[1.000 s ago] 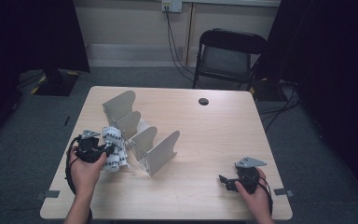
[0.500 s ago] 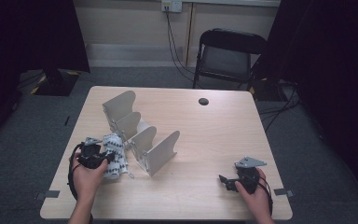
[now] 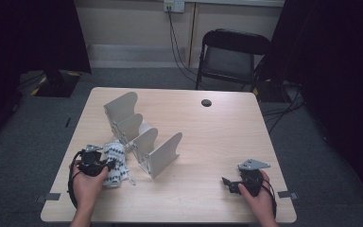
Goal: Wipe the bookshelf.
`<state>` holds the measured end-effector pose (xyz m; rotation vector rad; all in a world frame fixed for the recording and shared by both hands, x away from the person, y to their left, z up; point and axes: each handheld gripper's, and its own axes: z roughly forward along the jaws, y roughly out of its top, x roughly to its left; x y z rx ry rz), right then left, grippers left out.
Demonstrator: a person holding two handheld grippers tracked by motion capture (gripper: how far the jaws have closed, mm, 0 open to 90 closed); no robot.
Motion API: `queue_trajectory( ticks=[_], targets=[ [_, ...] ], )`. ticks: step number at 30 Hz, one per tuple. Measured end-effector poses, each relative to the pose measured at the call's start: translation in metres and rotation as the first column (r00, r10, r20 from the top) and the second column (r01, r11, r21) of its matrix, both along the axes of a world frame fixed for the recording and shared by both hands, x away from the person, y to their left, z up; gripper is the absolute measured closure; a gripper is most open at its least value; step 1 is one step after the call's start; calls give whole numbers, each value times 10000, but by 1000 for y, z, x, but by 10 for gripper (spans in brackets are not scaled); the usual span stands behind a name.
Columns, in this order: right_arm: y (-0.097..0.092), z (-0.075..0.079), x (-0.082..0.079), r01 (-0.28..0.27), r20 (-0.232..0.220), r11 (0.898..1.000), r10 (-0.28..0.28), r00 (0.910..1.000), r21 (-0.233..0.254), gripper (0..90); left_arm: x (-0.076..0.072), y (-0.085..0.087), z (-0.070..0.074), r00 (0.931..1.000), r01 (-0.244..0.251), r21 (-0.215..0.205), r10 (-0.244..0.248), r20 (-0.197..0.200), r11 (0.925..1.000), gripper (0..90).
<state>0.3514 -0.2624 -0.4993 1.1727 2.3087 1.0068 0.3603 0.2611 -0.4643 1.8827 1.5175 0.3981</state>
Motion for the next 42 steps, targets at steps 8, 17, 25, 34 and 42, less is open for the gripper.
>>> queue_trajectory(
  ticks=[8,17,25,34,42],
  targets=[
    [0,0,0,-5,5,10000,5,10000,7,130,-9,14,53,9883,-407,-404,462,1454,9984,754],
    [1,0,0,8,-1,10000,-8,10000,9,130,16,2,72,9861,-608,-497,677,1516,9969,748],
    [1,0,0,10,3,10000,-10,10000,7,130,21,0,41,9941,-703,-326,727,803,9970,747],
    [1,0,0,10,0,10000,-10,10000,9,130,21,-6,14,9980,-585,-207,590,233,9981,747],
    [1,0,0,4,6,10000,-4,10000,9,130,18,-8,-10,9983,-527,-119,524,-266,9985,741]
  ],
)
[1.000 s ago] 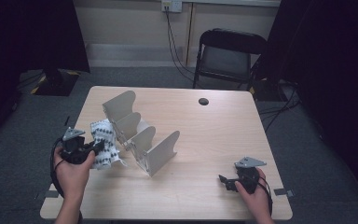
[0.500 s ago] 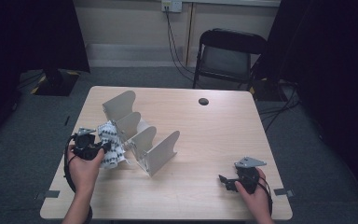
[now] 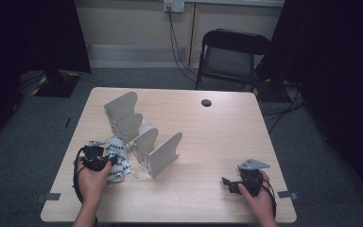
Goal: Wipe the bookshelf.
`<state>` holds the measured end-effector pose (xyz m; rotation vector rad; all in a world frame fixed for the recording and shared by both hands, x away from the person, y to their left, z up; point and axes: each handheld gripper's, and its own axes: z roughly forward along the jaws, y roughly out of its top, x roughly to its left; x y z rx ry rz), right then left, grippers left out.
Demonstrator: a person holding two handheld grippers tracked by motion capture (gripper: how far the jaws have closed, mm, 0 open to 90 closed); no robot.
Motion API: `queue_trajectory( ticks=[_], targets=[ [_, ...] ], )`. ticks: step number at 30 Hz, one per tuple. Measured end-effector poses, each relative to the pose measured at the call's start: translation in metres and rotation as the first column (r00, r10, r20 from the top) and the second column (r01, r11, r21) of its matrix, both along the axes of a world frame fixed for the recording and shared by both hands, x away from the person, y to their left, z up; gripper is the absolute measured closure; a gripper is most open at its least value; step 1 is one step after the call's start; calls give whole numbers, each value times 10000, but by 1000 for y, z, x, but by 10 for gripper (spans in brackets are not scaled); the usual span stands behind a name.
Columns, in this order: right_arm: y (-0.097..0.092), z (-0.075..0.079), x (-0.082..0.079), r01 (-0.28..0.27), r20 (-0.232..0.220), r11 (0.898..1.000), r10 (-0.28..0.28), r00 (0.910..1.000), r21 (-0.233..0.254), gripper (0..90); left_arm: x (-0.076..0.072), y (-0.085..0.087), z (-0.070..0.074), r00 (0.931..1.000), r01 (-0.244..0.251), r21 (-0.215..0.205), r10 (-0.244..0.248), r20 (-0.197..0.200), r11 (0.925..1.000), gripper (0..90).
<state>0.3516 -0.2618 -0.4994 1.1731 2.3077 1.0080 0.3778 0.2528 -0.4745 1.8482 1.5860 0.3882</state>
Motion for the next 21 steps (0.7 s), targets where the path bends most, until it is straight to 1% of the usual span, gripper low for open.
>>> queue_trajectory(
  ticks=[4,5,6,7,8,11,15,17,20,21],
  targets=[
    [0,0,0,14,-11,10000,-14,10000,-1,130,-2,0,-1,9999,43,33,-43,140,10000,718],
    [0,0,0,6,-5,10000,-6,10000,0,130,-3,0,-1,9997,9,121,-12,225,9999,683],
    [0,0,0,5,-4,10000,-5,10000,-1,130,-4,0,-1,9993,82,187,-88,362,9998,635],
    [0,0,0,4,-5,10000,-4,10000,0,130,-5,0,-1,9991,111,185,-118,411,9998,606],
    [0,0,0,1,-3,10000,-1,10000,2,130,-7,1,0,9987,151,221,-161,481,9996,592],
    [0,0,0,1,-2,10000,-1,10000,-1,130,-17,3,3,9970,344,141,-353,694,9993,544],
    [0,0,0,13,-11,10000,-13,10000,-3,130,-28,7,12,9941,533,43,-535,946,9986,533],
    [0,0,0,6,-5,10000,-6,10000,0,130,-35,8,18,9913,685,236,-707,1112,9974,528],
    [0,0,0,15,-13,10000,-15,10000,-1,130,-42,4,20,9889,940,208,-957,1133,9954,528],
    [0,0,0,18,-14,10000,-18,10000,-4,130,-45,1,18,9885,1025,351,-1057,1082,9941,528]
  ],
)
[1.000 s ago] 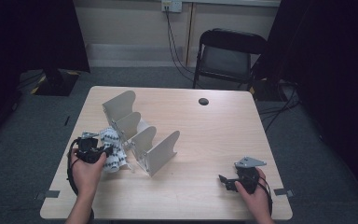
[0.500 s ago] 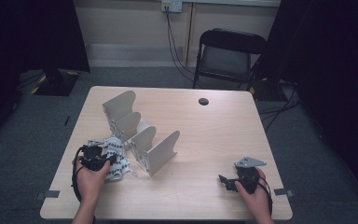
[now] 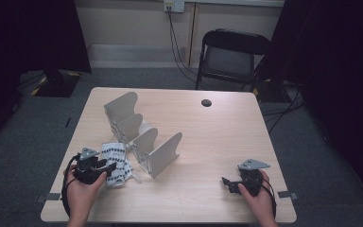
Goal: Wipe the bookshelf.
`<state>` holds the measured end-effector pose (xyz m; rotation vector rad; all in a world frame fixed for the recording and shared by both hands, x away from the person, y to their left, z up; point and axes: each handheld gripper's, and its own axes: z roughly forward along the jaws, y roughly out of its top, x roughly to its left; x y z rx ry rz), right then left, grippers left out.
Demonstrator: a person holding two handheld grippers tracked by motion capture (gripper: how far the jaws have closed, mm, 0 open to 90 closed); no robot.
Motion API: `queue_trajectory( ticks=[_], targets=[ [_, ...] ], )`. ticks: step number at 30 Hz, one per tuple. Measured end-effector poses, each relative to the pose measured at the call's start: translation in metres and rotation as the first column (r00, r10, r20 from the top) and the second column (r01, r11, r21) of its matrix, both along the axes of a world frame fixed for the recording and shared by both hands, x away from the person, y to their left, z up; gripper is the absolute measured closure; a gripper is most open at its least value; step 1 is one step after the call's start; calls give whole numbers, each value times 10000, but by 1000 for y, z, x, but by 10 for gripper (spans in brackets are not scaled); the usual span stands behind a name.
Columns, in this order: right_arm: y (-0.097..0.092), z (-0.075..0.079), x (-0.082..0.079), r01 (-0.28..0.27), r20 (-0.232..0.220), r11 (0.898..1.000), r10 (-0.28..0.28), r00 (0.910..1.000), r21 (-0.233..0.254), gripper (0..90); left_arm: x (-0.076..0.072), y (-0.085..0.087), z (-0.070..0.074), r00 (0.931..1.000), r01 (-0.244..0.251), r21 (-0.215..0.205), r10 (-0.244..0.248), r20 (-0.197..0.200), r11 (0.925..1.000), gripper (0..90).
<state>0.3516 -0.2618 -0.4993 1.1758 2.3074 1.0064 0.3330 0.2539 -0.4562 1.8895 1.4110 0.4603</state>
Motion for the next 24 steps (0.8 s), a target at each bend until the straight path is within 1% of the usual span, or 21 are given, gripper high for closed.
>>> queue_trajectory(
  ticks=[1,3,4,5,6,8,10,13,14,15,17,19,21,24],
  targets=[
    [0,0,0,-3,1,10000,3,10000,2,130,-2,-2,-2,9999,103,155,-103,-20,9998,530],
    [0,0,0,-6,0,10000,6,10000,5,130,-4,-7,-9,9997,162,212,-158,-184,9996,535],
    [0,0,0,0,-1,10000,0,10000,4,130,-4,-8,-12,9996,156,411,-146,-235,9990,536],
    [0,0,0,0,0,10000,0,10000,-1,130,-5,-9,-15,9997,58,442,-47,-258,9990,535],
    [0,0,0,-4,0,10000,4,10000,5,130,-4,-10,-18,9995,72,399,-60,-318,9992,532],
    [0,0,0,1,-9,10000,-1,10000,5,130,-3,-13,-22,9994,63,587,-42,-357,9983,522],
    [0,0,0,1,-1,10000,-1,10000,2,130,-2,-15,-25,9991,36,484,-16,-418,9988,508],
    [0,0,0,-2,-1,10000,2,10000,5,130,-2,-17,-27,9996,40,782,-20,-265,9969,515],
    [0,0,0,-1,-1,10000,1,10000,3,130,-2,-18,-27,9996,114,916,-89,-278,9957,522],
    [0,0,0,-12,9,10000,12,10000,2,130,-2,-18,-28,9997,118,1008,-95,-230,9948,534],
    [0,0,0,-14,7,10000,14,10000,5,130,-3,-18,-28,9999,-25,1072,43,-161,9942,585],
    [0,0,0,-5,0,10000,5,10000,5,130,-3,-17,-28,9998,-163,1128,178,-121,9935,650],
    [0,0,0,-15,9,10000,15,10000,6,130,-3,-18,-28,9997,-182,1184,199,-129,9928,691],
    [0,0,0,-11,10,10000,11,10000,4,130,-2,-20,-27,9995,-102,1322,141,-291,9912,764]
  ],
)
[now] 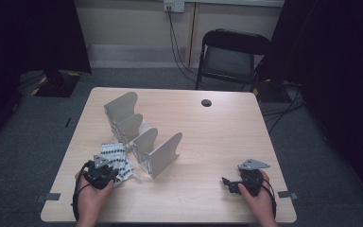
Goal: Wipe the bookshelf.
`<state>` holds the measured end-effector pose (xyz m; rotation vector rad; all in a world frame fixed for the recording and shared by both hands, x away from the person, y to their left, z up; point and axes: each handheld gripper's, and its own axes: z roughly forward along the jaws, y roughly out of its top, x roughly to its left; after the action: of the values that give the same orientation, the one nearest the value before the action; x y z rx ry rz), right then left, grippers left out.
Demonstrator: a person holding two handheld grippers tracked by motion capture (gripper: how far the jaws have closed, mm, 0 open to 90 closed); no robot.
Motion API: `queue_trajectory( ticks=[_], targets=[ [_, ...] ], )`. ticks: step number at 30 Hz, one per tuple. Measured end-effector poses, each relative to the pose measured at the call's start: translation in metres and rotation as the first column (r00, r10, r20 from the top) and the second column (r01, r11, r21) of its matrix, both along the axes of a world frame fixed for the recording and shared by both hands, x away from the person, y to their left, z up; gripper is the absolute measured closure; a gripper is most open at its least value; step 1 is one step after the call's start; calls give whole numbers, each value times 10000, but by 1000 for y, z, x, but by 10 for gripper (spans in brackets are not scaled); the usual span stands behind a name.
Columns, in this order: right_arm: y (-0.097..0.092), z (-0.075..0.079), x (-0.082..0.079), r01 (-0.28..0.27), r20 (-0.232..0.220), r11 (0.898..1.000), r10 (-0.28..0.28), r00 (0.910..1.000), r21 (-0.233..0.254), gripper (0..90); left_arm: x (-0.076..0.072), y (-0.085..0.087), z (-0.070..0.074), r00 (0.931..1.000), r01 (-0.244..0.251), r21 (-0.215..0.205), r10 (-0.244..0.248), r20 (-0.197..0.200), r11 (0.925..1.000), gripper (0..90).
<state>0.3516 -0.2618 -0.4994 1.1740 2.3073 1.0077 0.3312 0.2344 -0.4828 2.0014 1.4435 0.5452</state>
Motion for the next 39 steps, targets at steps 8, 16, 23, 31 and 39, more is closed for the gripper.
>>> queue_trajectory(
  ticks=[8,16,23,31,39],
  targets=[
    [0,0,0,1,-2,10000,-1,10000,-3,130,2,7,2,9996,-113,-765,91,-278,9970,834],
    [0,0,0,3,-5,10000,-3,10000,3,130,1,6,9,9991,-202,-508,221,370,9985,470],
    [0,0,0,9,-12,10000,-9,10000,1,130,2,-3,-3,9999,-110,-143,111,84,9998,393],
    [0,0,0,-1,-2,10000,1,10000,0,130,0,-4,-4,9992,392,-600,-388,69,9974,653],
    [0,0,0,10,-15,10000,-10,10000,3,130,2,2,-2,9990,337,-1235,-370,-244,9918,764]
  ],
)
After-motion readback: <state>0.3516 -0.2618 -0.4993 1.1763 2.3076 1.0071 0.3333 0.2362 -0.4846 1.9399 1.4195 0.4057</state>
